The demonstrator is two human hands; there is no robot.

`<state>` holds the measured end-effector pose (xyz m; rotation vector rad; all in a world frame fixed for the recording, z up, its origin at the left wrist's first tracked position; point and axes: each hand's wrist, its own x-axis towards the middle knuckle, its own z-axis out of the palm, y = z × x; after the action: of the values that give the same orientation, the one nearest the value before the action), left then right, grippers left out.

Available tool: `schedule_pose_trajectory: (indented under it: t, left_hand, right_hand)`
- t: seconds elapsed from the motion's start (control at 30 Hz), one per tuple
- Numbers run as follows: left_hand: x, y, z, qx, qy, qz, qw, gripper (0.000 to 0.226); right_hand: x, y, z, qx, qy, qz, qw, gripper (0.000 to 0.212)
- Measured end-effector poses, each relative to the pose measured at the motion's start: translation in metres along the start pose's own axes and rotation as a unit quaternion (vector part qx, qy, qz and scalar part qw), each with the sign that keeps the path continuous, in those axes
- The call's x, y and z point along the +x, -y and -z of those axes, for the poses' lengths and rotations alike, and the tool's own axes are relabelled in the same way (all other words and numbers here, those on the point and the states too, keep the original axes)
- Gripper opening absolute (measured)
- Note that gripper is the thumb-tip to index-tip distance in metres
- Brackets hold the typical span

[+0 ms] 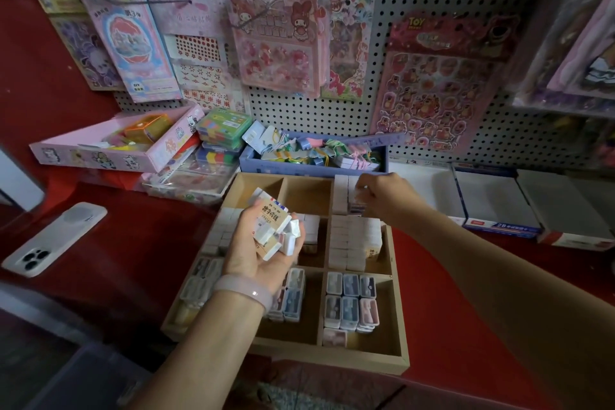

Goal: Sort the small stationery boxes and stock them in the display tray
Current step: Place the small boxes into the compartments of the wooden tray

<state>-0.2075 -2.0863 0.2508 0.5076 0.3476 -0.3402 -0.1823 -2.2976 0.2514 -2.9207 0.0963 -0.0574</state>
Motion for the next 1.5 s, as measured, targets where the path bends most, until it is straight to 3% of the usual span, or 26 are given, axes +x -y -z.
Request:
schedule_pose_trajectory:
  t: [0.17,0.27,0.53,0.6,0.7,0.73,0.83,0.9,1.0,1.1,1.13,1.2,1.3,1.4,1.5]
  left_hand:
    - [-0.005,-0.005,-0.002,0.014,0.012,0.006,1.000,0.025]
    - [-0.008,-0.007,-0.002,0.021,0.009,0.005,1.000,0.016]
    - [-0.017,-0.012,-0.005,0.039,0.008,0.020,0.999,0.023]
    - [-0.021,-0.013,-0.006,0.046,0.018,0.029,0.998,0.029]
    - [-0.027,-0.011,-0.009,0.080,0.018,0.046,0.996,0.017]
    - [-0.028,-0.010,-0.009,0.100,0.016,0.053,0.993,0.017]
    - [-0.032,-0.006,-0.011,0.157,0.018,0.070,0.985,0.019]
    - [-0.035,-0.004,-0.012,0.170,0.016,0.076,0.982,0.019]
    - [-0.036,-0.003,-0.011,0.167,0.020,0.077,0.983,0.020]
    - [-0.034,-0.004,-0.009,0.134,0.019,0.071,0.988,0.022]
    - [-0.034,-0.005,-0.010,0.116,0.017,0.069,0.991,0.018]
    - [-0.034,-0.006,-0.009,0.090,0.016,0.067,0.994,0.017]
    - [-0.033,-0.006,-0.006,0.081,0.029,0.068,0.994,0.020]
    - [-0.031,-0.005,-0.003,0.075,0.019,0.065,0.995,0.018]
    - [-0.028,-0.005,0.001,0.062,0.015,0.069,0.996,0.026]
  right_hand:
    - [0.002,0.009,-0.015,-0.027,0.022,-0.024,0.999,0.025]
    - [0.000,0.011,-0.015,-0.002,0.015,-0.035,0.999,0.014]
    - [0.004,0.000,-0.010,0.023,0.059,-0.033,0.997,0.016]
    - [0.002,0.008,-0.001,0.024,0.027,-0.026,0.999,0.020]
    - [-0.002,0.039,0.017,0.103,-0.056,0.013,0.993,0.026]
    - [-0.004,0.052,0.024,0.159,-0.040,0.028,0.986,0.029]
    - [-0.013,0.083,0.037,0.358,0.129,0.040,0.924,0.032]
    - [-0.018,0.091,0.041,0.362,0.179,0.060,0.913,0.024]
    - [-0.017,0.087,0.045,0.389,0.140,0.045,0.910,0.018]
    - [-0.012,0.068,0.051,0.521,0.028,-0.022,0.853,0.013]
    - [-0.010,0.058,0.053,0.525,-0.021,-0.035,0.850,0.015]
    - [-0.007,0.032,0.051,0.419,-0.082,-0.053,0.903,0.017]
    - [-0.009,0.000,0.038,0.208,-0.059,-0.037,0.976,0.016]
    - [-0.011,-0.007,0.018,0.122,-0.027,-0.017,0.992,0.013]
    - [-0.008,-0.004,0.007,0.116,-0.054,-0.014,0.992,0.015]
